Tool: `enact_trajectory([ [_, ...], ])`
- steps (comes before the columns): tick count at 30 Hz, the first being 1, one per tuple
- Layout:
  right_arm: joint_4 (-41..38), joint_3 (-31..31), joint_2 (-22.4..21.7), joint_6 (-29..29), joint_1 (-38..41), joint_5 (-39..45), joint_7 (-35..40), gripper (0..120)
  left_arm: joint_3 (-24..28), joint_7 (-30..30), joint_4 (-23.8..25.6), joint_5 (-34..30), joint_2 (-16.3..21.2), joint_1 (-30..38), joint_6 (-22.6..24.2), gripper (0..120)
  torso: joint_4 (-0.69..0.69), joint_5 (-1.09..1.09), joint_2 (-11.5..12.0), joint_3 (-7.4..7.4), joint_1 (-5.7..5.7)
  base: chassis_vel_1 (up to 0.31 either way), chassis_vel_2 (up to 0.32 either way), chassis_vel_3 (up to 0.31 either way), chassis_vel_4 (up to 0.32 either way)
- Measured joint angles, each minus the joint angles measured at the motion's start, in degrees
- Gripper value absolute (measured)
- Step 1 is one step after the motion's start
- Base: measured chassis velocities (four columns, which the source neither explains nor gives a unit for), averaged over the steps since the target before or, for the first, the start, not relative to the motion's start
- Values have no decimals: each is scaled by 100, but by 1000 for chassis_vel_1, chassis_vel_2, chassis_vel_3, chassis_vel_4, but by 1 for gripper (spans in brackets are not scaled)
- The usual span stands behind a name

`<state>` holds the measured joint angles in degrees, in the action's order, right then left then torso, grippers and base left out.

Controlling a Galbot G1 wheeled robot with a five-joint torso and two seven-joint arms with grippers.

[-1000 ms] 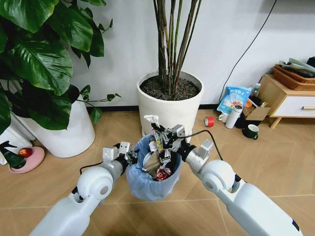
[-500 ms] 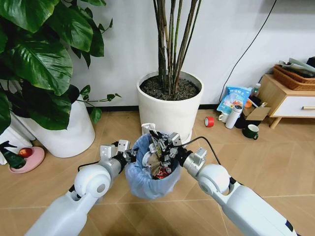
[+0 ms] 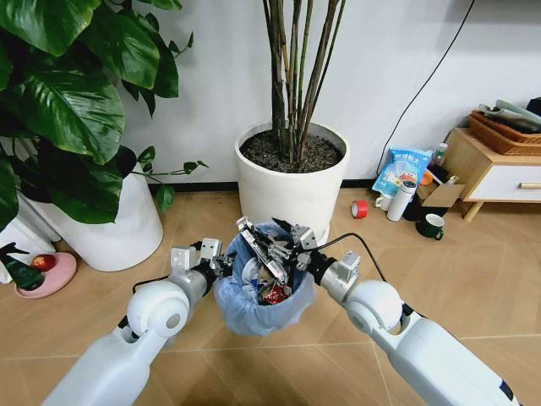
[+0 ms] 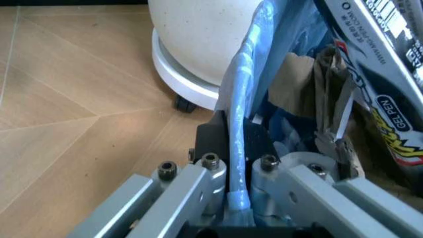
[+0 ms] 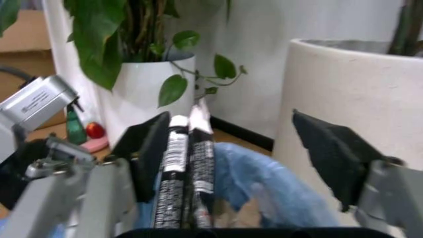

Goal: Pick up the trash bin and place the garbage on the floor into it.

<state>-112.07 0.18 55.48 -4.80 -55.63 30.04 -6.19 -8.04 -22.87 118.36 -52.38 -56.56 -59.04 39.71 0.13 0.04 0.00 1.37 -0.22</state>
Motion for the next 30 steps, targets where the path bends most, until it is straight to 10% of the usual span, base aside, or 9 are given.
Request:
enact_trajectory([
  [8, -530, 774, -34, -524, -440, 232, 895, 99, -140, -51, -1, 388, -27, -97, -133, 0, 1, 0, 0, 0, 0, 0, 0, 0, 0],
  [30, -1525, 2721, 444, -1318, -2283, -101, 2028, 100, -1154, -427, 626, 862, -220, -1115, -193, 0, 1, 0, -1, -1, 1, 0, 0, 0, 0],
])
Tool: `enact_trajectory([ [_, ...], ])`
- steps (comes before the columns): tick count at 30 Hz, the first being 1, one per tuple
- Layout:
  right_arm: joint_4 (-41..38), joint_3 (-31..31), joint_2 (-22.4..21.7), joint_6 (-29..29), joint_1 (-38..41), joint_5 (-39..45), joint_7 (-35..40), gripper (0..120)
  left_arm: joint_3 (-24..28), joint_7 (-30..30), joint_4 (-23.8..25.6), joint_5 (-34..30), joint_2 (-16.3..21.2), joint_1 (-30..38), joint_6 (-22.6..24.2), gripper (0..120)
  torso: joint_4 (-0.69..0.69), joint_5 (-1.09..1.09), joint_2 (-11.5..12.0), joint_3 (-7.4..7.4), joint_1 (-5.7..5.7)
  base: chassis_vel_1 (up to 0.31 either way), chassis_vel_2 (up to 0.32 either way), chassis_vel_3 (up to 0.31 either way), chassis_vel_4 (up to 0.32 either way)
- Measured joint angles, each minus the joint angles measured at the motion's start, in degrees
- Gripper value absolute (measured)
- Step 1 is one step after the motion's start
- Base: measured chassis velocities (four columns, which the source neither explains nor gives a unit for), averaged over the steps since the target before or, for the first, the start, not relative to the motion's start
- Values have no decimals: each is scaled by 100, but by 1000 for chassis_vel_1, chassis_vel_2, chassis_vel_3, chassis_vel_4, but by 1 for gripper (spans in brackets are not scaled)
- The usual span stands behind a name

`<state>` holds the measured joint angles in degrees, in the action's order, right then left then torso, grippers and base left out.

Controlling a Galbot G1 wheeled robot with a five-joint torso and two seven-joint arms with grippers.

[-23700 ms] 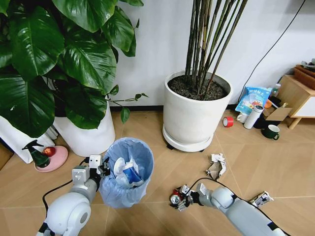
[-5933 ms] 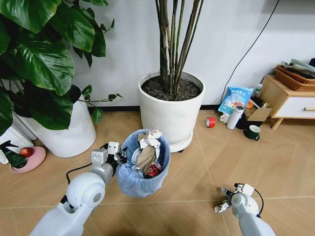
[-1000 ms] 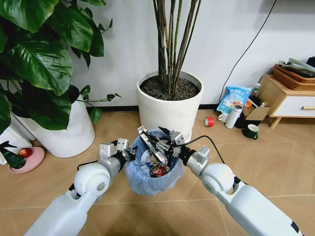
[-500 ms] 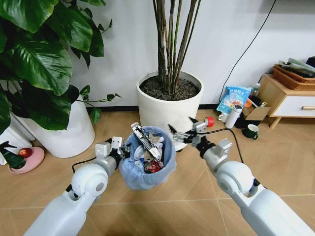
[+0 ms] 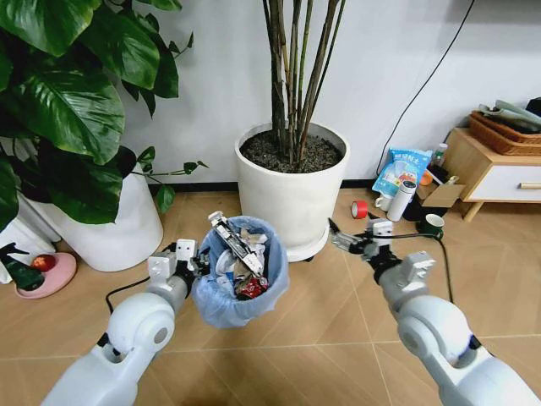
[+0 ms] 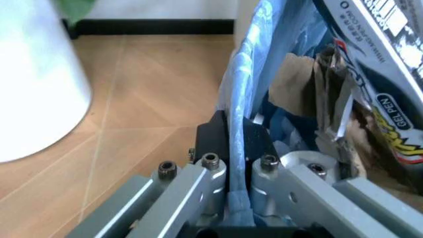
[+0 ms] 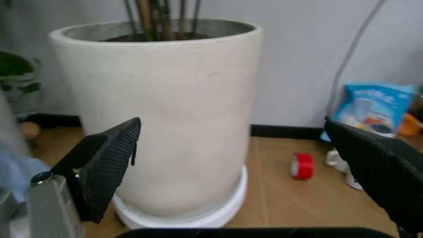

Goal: Pick up the trash bin and place the garbage on the floor into it.

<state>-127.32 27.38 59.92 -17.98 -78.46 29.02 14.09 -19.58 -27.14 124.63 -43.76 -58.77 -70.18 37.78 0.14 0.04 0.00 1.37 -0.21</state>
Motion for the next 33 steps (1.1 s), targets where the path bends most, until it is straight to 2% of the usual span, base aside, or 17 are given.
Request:
enact_trajectory([
  [4, -250, 548, 410, -42, -521, -231, -25, 100, -547, 111, 144, 464, -237, -607, 6, 0, 0, 1, 0, 0, 0, 0, 0, 0, 0],
  [12, -576, 910, 996, -56, -1094, -549, -51, 100, -1072, 376, 415, 1093, -542, -1297, -67, 0, -2, -2, 0, 0, 0, 0, 0, 0, 0],
  [33, -889, 903, 1376, 106, -1612, -1125, -52, 100, -931, 420, 569, 1225, -665, -1354, -118, 0, 0, -1, 0, 1, -1, 23, -19, -26, 19],
])
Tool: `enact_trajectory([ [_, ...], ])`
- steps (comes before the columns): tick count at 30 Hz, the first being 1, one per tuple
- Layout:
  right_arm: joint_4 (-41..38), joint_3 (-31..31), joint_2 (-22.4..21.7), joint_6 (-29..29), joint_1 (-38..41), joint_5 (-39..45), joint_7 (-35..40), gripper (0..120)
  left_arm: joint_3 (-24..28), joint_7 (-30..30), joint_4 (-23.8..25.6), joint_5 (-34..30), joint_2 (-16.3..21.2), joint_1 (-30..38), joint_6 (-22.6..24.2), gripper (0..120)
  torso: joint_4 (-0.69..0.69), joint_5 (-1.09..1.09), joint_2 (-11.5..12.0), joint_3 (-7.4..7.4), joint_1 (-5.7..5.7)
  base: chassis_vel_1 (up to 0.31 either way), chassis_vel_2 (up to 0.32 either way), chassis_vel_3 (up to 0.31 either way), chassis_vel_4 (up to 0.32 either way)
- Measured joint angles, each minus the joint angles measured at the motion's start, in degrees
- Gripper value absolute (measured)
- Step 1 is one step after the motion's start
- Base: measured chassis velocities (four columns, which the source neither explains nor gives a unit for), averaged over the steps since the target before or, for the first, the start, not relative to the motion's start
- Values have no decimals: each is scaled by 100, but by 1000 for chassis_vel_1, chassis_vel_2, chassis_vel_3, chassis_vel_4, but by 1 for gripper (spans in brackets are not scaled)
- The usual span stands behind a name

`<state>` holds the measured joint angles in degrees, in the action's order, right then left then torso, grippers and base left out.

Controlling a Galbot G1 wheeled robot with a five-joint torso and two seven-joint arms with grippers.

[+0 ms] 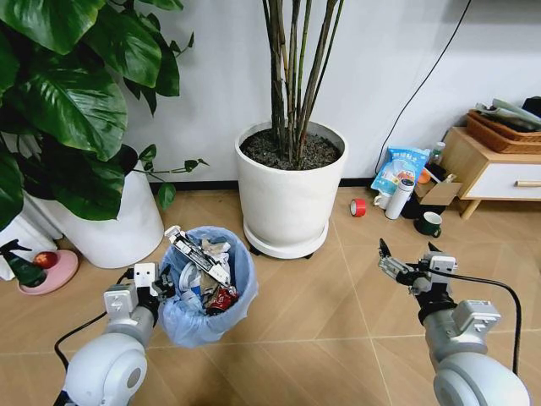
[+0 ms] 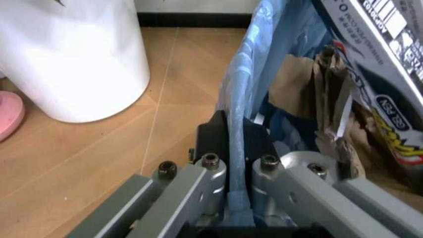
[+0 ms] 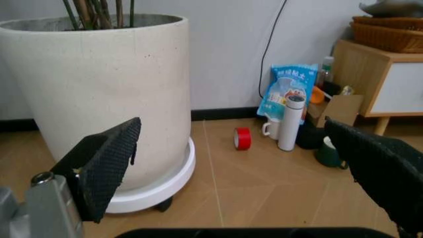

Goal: Pick up the trash bin and place the garbage on the floor into it.

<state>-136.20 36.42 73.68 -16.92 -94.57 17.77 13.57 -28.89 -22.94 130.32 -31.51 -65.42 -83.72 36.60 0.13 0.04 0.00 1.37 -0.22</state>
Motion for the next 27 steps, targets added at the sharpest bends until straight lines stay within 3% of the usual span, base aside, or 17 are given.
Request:
enact_trajectory([
  [27, -152, -94, 91, 115, -305, -339, -14, 100, 85, 36, 183, 82, -5, -136, -42, 0, 0, 1, 1, 1, -1, 203, 1, -200, -5],
])
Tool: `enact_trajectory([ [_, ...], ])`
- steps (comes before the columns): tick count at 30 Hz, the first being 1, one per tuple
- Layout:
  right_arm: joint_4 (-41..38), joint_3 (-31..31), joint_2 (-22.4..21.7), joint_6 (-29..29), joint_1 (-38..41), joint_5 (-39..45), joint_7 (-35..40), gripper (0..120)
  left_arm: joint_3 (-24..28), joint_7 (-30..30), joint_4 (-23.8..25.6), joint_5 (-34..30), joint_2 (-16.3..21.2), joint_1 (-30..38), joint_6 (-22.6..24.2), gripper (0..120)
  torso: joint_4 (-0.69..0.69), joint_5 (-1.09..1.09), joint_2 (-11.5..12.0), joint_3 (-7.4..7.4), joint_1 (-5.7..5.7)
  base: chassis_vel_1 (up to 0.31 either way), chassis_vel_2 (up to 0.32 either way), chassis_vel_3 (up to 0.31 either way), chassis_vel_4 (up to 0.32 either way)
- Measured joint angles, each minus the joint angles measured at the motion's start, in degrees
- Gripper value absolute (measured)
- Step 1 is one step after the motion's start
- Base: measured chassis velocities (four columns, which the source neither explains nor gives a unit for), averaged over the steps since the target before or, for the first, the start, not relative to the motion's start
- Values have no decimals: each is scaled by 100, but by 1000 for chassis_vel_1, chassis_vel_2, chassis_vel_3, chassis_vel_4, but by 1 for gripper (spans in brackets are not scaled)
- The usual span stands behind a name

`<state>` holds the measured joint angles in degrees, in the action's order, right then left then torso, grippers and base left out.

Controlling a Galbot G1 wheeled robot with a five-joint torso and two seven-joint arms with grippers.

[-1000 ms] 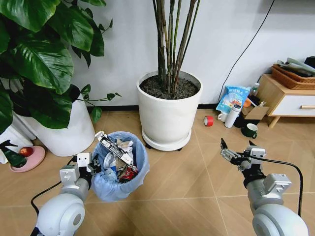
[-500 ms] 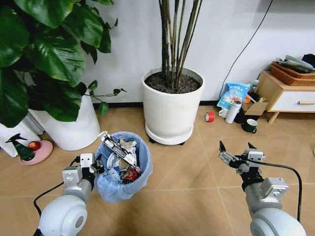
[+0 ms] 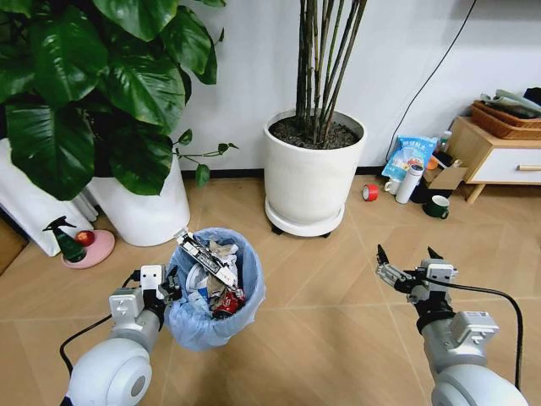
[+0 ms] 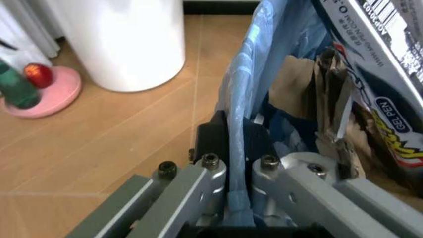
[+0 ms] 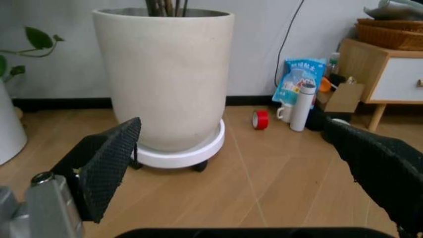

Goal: Pick up the trash bin and place the garbage on the floor into it.

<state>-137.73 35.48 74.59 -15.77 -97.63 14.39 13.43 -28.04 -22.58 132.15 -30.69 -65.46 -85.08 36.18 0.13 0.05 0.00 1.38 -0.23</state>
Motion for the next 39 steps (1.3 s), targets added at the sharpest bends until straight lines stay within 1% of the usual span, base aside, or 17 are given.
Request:
enact_trajectory([
  [7, -31, 6, 3, 2, -16, -12, -2, 100, -6, 3, 24, -17, 32, 12, -2, 0, 0, 2, 0, -1, 1, 316, -50, -304, 71],
  [9, -32, 20, -5, 2, -14, -10, -2, 100, -9, 4, 27, -20, 37, 12, -2, 0, 1, -4, 0, -2, 1, 324, -86, -315, 56],
  [12, -32, 26, -8, 2, -12, -2, -2, 100, -10, 5, 30, -24, 38, 7, -2, 0, 0, 3, 0, -2, 1, 313, -94, -321, 90],
  [15, -17, 26, -9, 2, -13, 1, -2, 100, -11, 6, 33, -24, 38, -4, -2, 0, 1, -4, 0, -2, 1, 300, -90, -305, 75],
  [22, -18, 32, -9, -1, -29, 12, 2, 100, -3, 7, 34, -24, 46, -7, -2, 0, 0, -4, 0, -1, 1, 322, -87, -314, 88],
  [23, -18, 45, -9, -1, -29, 19, 5, 100, -3, 7, 33, -26, 51, -8, -2, 0, 0, 3, 0, 0, 0, 354, -124, -369, 96],
  [25, -18, 49, -9, -1, -31, 23, 7, 100, -3, 7, 34, -27, 53, -8, -2, 0, 0, 3, 0, 0, 0, 393, -124, -378, 115],
  [27, -14, 55, -7, -1, -30, 27, 10, 100, 0, 7, 34, -27, 53, -7, -2, 0, 1, -7, 0, -1, 1, 387, -133, -394, 141],
  [28, -7, 56, -7, 1, -32, 29, 11, 100, 5, 7, 33, -27, 49, -6, -2, 0, 0, 5, 1, 0, 0, 426, -190, -411, 236],
  [30, -4, 57, -7, 1, -33, 29, 11, 100, 9, 7, 33, -28, 47, -7, -2, 0, 0, 6, 1, 0, 0, 426, -190, -428, 236],
  [32, 7, 58, -8, 2, -41, 32, 12, 100, 18, 8, 34, -26, 45, -5, -2, 0, 2, -10, 0, -2, 1, 426, -264, -405, 225],
  [33, 9, 60, -8, 4, -38, 36, 13, 100, 22, 9, 31, -27, 41, -3, -2, 0, -1, 10, 0, -1, 0, 426, -287, -423, 276],
  [34, 14, 58, -6, 6, -37, 41, 13, 100, 26, 10, 25, -28, 42, -2, -2, 0, 0, 11, 1, 0, 0, 422, -297, -423, 312],
  [35, 29, 53, -5, 6, -36, 47, 12, 100, 27, 10, 20, -27, 42, 3, -2, 0, -1, -1, 0, -2, 1, 422, -293, -419, 312],
  [36, 29, 53, -5, 6, -36, 47, 12, 100, 27, 10, 20, -27, 42, 3, -2, 0, -1, -1, 0, -2, 1, 422, -293, -419, 312],
  [37, 38, 45, -1, 6, -30, 49, 11, 100, 26, 9, 19, -26, 47, 14, -3, 0, 0, -10, 0, -2, 2, 402, -293, -413, 312],
  [39, 47, 44, 2, 6, -32, 50, 11, 100, 27, 9, 17, -27, 47, 16, -3, 0, 0, -7, 0, -2, 1, 402, -333, -413, 312],
])
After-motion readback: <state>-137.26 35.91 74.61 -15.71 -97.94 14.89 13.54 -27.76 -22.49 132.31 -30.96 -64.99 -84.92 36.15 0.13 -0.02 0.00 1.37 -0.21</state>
